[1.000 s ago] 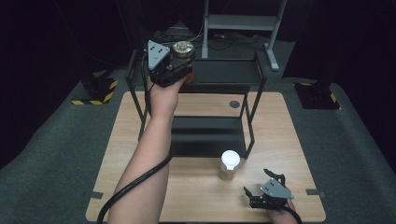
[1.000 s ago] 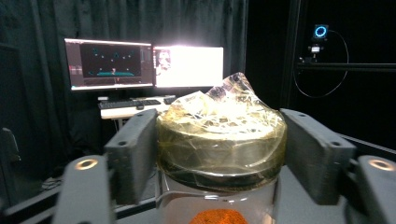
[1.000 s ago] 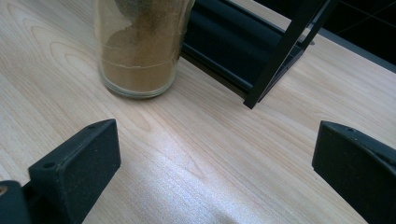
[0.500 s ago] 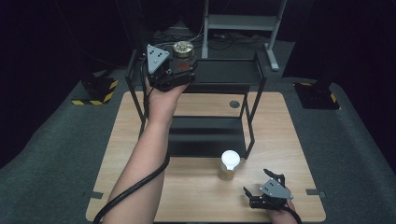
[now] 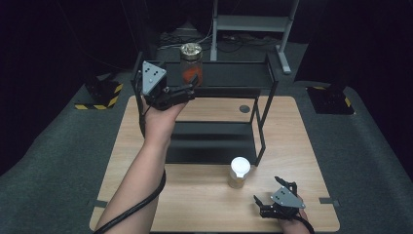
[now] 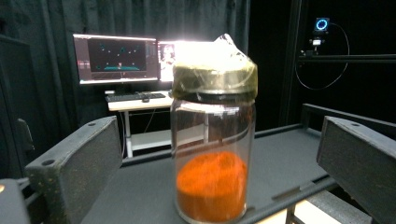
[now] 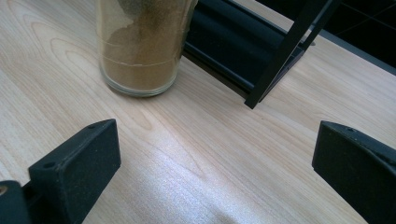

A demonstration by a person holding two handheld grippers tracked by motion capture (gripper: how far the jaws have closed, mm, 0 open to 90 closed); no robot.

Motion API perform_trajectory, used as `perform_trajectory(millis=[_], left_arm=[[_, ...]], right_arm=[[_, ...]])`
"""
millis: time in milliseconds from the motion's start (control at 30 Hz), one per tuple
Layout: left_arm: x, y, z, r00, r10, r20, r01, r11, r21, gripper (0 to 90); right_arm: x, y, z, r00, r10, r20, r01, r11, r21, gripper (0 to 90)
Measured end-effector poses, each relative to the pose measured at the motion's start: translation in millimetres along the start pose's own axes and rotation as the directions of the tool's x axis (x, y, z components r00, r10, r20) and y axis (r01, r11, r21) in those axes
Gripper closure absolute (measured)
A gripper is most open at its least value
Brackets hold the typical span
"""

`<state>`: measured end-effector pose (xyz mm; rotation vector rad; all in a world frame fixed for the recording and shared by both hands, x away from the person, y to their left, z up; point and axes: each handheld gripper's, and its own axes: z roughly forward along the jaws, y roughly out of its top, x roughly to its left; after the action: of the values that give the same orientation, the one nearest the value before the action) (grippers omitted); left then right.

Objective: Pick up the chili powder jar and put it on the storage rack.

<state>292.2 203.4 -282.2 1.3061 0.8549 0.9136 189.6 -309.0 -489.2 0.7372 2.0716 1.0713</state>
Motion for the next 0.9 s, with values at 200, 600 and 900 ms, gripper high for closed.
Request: perform_trajectory(millis=[200,600,900], left_arm=[[2.7,-9.7,-18.8,0.9999,0.009,-0.007,-0.009,1.0000,0.004,0.3],[1.8,-35.1,-49.3,0.9998,0.017,0.012,-0.018,0.9995,0.026,0.4],[-5.8,-53.4,-66.4,0.9980,0.060,0.023,-0.061,0.9969,0.050,0.3]], right_arm=[[-0.5,0.0,0.0,1.0000,-0.002,-0.003,0.002,1.000,0.000,0.0],[0.0,0.4,0.0,1.0000,-0.008,-0.004,0.008,1.000,0.002,0.1],[0.1,0.7,0.2,0.9999,-0.013,-0.006,0.013,1.000,0.003,0.0]])
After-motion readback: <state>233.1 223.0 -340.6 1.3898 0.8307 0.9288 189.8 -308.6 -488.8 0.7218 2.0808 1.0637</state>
